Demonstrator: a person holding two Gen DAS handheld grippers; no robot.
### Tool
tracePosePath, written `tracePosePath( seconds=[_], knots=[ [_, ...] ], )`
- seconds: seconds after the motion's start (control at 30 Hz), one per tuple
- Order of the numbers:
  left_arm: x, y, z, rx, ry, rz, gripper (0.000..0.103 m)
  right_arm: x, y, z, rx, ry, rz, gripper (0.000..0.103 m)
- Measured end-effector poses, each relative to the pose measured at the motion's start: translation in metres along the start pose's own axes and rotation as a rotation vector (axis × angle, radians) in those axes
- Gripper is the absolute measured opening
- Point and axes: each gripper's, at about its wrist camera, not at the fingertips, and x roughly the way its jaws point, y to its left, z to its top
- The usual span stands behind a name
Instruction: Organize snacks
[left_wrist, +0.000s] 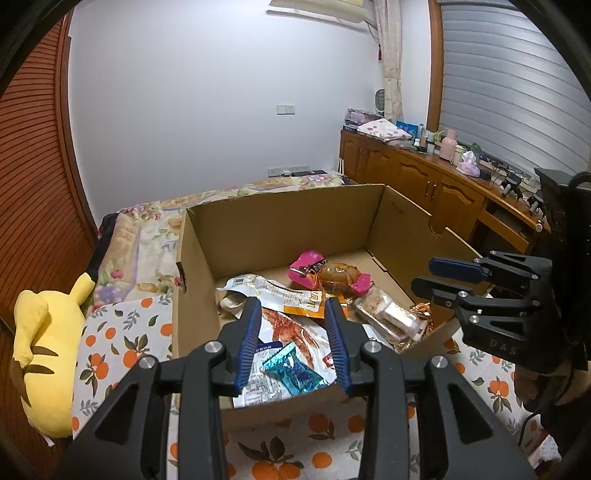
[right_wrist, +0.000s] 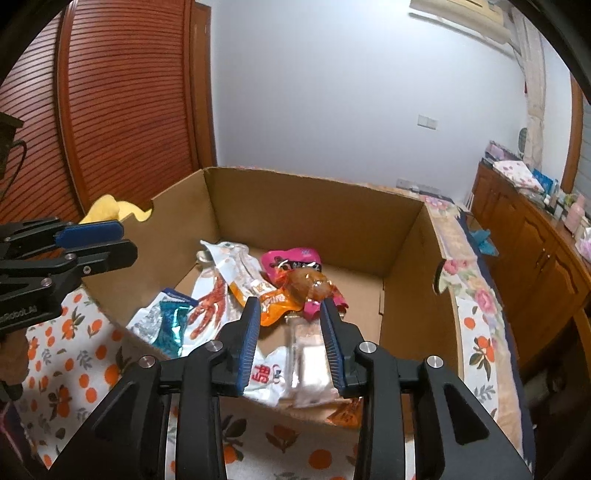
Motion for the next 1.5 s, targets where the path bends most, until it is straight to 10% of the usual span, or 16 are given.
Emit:
tracePosePath(
  seconds=[1.13,1.5],
  knots=[
    [-0.128,-0.024,0.002,0.012,-0.179,0.083,0.100,-0.134,0.016,0.009,0.031,-0.218,-0.060,0.079],
    [-0.163,-0.037,-0.003,0.005,-0.265,0.144,0.103,-0.154,0.019,0.004,0.061,-0.247,-0.090,0.091]
  ],
)
